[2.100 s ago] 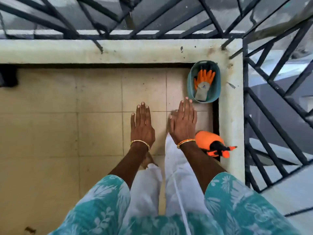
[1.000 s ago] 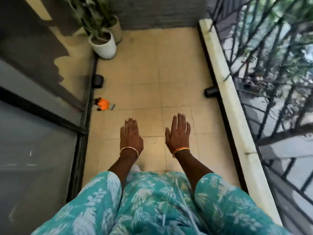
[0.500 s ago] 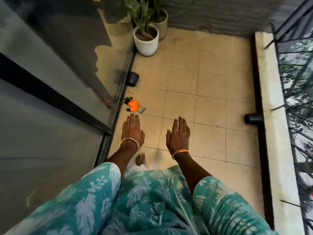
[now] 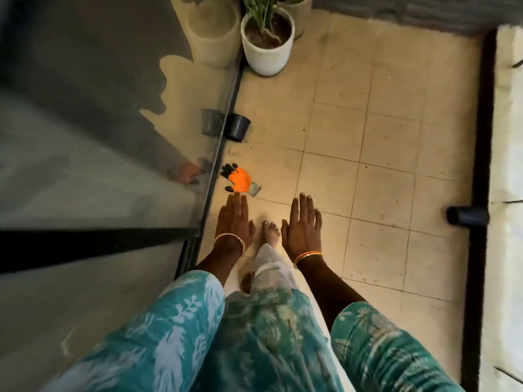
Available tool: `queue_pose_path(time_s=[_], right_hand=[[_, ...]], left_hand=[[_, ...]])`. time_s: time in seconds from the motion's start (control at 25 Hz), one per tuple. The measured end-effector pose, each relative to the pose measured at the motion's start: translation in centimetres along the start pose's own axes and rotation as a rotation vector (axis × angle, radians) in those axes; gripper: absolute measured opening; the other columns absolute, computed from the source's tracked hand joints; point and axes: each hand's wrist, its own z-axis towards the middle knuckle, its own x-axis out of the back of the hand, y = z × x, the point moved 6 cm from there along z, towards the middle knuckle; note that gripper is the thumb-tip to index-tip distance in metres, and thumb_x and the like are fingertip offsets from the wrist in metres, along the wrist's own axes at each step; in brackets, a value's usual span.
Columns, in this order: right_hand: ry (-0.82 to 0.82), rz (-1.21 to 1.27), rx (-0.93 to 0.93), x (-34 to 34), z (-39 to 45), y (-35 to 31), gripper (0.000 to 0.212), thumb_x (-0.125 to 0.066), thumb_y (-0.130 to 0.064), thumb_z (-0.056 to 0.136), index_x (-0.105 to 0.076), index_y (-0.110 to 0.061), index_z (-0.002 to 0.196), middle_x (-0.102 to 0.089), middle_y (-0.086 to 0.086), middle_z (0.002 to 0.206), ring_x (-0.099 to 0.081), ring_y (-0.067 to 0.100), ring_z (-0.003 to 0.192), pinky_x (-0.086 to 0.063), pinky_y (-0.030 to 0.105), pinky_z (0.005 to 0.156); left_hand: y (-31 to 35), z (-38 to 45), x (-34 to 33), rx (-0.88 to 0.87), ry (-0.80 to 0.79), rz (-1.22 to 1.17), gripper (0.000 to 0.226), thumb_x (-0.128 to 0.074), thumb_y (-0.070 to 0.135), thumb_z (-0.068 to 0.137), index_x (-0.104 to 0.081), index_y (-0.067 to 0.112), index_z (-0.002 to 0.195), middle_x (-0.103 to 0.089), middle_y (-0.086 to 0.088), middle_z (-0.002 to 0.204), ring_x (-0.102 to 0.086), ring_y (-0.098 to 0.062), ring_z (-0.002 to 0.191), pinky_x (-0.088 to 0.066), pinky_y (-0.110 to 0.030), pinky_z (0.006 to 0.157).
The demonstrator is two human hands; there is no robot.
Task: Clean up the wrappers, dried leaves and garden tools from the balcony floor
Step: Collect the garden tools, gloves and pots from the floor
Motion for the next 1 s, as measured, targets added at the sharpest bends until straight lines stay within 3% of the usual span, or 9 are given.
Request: queue_pose_path(time_s=[0.12, 0.24, 0.36, 0.52, 0.6, 0.68, 0.76, 0.88, 1.0], right_hand=[[0.012, -0.014, 0.009, -1.1, 5.9, -0.1, 0.054, -0.042, -0.028, 0.086, -0.047, 0.004, 0.13, -0.044, 0.025, 0.139, -0.044, 0.038, 0.128, -0.044, 0.049, 0.095], [0.015, 0.01, 0.029, -4.5, 12.2, 0.1, 0.054, -0.068, -0.015, 0.077, -0.051, 0.005, 0.124, -0.05, 0.027, 0.131, -0.052, 0.042, 0.117, -0.051, 0.048, 0.083], [-0.091, -0.009, 0.077, -11.5, 17.7, 0.1, 0.055, -0.079, -0.009, 0.065, -0.058, 0.006, 0.114, -0.059, 0.026, 0.117, -0.062, 0.042, 0.099, -0.056, 0.043, 0.066], [-0.152, 0.001, 0.159, -24.4, 24.7, -0.1, 0.043, -0.076, -0.006, 0.063, -0.064, 0.006, 0.102, -0.065, 0.024, 0.1, -0.066, 0.04, 0.082, -0.056, 0.04, 0.054], [-0.116, 0.009, 0.17, -30.8, 29.0, -0.1, 0.039, -0.071, -0.006, 0.068, -0.063, 0.006, 0.104, -0.064, 0.024, 0.102, -0.064, 0.041, 0.086, -0.057, 0.041, 0.059], [-0.133, 0.059, 0.086, -37.1, 32.7, 0.5, 0.041, -0.063, -0.007, 0.081, -0.055, 0.005, 0.119, -0.057, 0.025, 0.118, -0.055, 0.041, 0.105, -0.053, 0.045, 0.079], [-0.152, 0.084, 0.027, -42.2, 35.0, 1.3, 0.045, -0.055, -0.014, 0.089, -0.047, 0.002, 0.13, -0.05, 0.022, 0.13, -0.046, 0.038, 0.12, -0.044, 0.045, 0.094], [-0.073, 0.103, -0.024, -46.9, 36.9, 2.2, 0.047, -0.054, -0.021, 0.088, -0.046, -0.003, 0.131, -0.053, 0.018, 0.127, -0.047, 0.035, 0.12, -0.04, 0.043, 0.095], [-0.09, 0.152, -0.123, -49.2, 37.8, 2.6, 0.041, -0.051, -0.023, 0.09, -0.048, -0.007, 0.128, -0.055, 0.016, 0.122, -0.047, 0.033, 0.114, -0.039, 0.041, 0.091]], left_hand=[[-1.6, 5.7, -1.9, 0.162, -0.107, -0.161, 0.069, -0.035, 0.034, 0.1, 0.001, 0.005, 0.151, 0.002, -0.014, 0.16, -0.003, -0.026, 0.148, -0.011, -0.036, 0.117], [-3.6, 12.3, -5.2, 0.326, -0.171, -0.39, 0.063, -0.039, 0.03, 0.099, -0.014, 0.002, 0.15, -0.019, -0.017, 0.156, -0.021, -0.029, 0.143, -0.023, -0.038, 0.111], [-6.8, 18.5, -10.7, 0.435, -0.186, -0.532, 0.054, -0.043, 0.026, 0.098, -0.032, 0.0, 0.144, -0.039, -0.021, 0.144, -0.037, -0.034, 0.131, -0.032, -0.037, 0.104], [-11.9, 27.2, -22.1, 0.492, -0.297, -0.487, 0.056, -0.043, 0.032, 0.098, -0.032, 0.0, 0.143, -0.039, -0.022, 0.143, -0.037, -0.034, 0.132, -0.031, -0.037, 0.105], [-13.7, 32.2, -27.0, 0.477, -0.312, -0.455, 0.057, -0.042, 0.033, 0.099, -0.031, 0.0, 0.144, -0.036, -0.023, 0.146, -0.034, -0.035, 0.134, -0.029, -0.038, 0.106], [-15.3, 36.8, -31.9, 0.501, -0.323, -0.465, 0.056, -0.043, 0.033, 0.099, -0.032, -0.001, 0.143, -0.036, -0.024, 0.145, -0.035, -0.036, 0.134, -0.029, -0.038, 0.105], [-16.3, 40.5, -35.6, 0.482, -0.246, -0.464, 0.047, -0.046, 0.029, 0.098, -0.047, -0.003, 0.131, -0.048, -0.026, 0.135, -0.041, -0.039, 0.127, -0.034, -0.039, 0.099], [-16.6, 44.2, -38.9, 0.491, -0.086, -0.417, 0.039, -0.049, 0.034, 0.094, -0.061, 0.002, 0.113, -0.057, -0.022, 0.121, -0.045, -0.038, 0.121, -0.038, -0.039, 0.094], [-17.6, 46.1, -41.0, 0.694, -0.085, -0.515, 0.05, -0.053, 0.046, 0.091, -0.06, 0.005, 0.12, -0.054, -0.019, 0.129, -0.042, -0.037, 0.127, -0.037, -0.037, 0.098]])
